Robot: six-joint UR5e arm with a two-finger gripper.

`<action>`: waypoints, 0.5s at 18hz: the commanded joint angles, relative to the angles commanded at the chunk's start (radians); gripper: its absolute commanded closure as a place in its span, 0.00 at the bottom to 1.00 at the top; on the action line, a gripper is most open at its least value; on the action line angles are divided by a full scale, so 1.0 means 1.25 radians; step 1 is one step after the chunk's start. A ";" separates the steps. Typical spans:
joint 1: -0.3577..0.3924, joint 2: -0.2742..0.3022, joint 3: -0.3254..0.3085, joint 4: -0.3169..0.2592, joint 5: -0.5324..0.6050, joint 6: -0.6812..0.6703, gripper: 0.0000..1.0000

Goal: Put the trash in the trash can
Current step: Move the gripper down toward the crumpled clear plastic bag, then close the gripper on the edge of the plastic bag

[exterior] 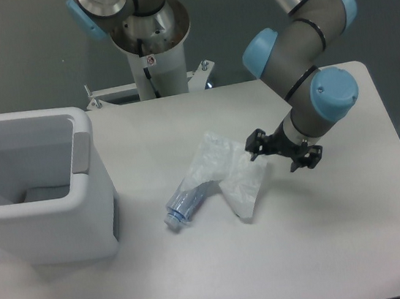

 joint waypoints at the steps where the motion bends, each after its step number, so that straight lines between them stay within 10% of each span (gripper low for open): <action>1: 0.001 -0.010 0.006 0.001 0.000 0.000 0.00; 9: -0.012 -0.037 0.009 -0.006 0.004 -0.021 0.00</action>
